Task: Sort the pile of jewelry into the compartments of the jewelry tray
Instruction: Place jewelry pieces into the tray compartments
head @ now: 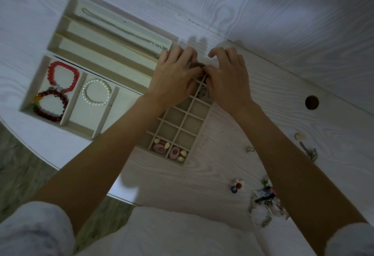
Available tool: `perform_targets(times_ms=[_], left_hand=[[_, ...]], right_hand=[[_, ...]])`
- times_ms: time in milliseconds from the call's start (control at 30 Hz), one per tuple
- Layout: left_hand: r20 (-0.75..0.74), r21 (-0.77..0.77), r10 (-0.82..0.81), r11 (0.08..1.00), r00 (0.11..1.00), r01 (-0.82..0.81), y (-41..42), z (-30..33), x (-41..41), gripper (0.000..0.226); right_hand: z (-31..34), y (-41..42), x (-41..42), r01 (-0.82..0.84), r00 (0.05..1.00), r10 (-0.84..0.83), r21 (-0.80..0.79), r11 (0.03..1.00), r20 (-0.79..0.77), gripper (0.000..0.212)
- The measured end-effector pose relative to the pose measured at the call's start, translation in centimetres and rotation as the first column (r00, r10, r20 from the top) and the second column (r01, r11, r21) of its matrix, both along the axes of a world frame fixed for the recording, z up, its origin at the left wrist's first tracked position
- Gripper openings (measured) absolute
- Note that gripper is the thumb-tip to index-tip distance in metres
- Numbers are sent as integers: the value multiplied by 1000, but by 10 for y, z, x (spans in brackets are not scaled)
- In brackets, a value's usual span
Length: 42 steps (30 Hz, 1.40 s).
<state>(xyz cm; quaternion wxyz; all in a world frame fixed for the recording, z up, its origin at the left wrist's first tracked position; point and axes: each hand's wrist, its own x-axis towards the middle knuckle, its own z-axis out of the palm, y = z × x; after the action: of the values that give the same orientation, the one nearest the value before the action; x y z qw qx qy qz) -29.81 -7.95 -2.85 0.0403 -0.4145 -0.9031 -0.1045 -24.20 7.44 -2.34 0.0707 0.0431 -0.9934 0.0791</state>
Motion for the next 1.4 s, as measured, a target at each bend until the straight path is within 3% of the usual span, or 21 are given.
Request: perform_targets(times_ms=[300,900,1167,1400], left_hand=[[-14,38,45,998,999,-44,-11,4,5,21],[109,90,127,987,986,-136,8,1,13,25],[90,129,150,979,985,-161,-1,2,16,20],[95,97,163,980,982,-173,-12,3,12,27]], right_hand=[[-5,5,2,-40,996,44,56,998,-71,16],[1,2,2,-9,1000,9,23,1000,-4,16],[5,4,10,-5,1000,4,-48,999,-26,16],[1,1,8,22,997,-17,-64,998,73,22]])
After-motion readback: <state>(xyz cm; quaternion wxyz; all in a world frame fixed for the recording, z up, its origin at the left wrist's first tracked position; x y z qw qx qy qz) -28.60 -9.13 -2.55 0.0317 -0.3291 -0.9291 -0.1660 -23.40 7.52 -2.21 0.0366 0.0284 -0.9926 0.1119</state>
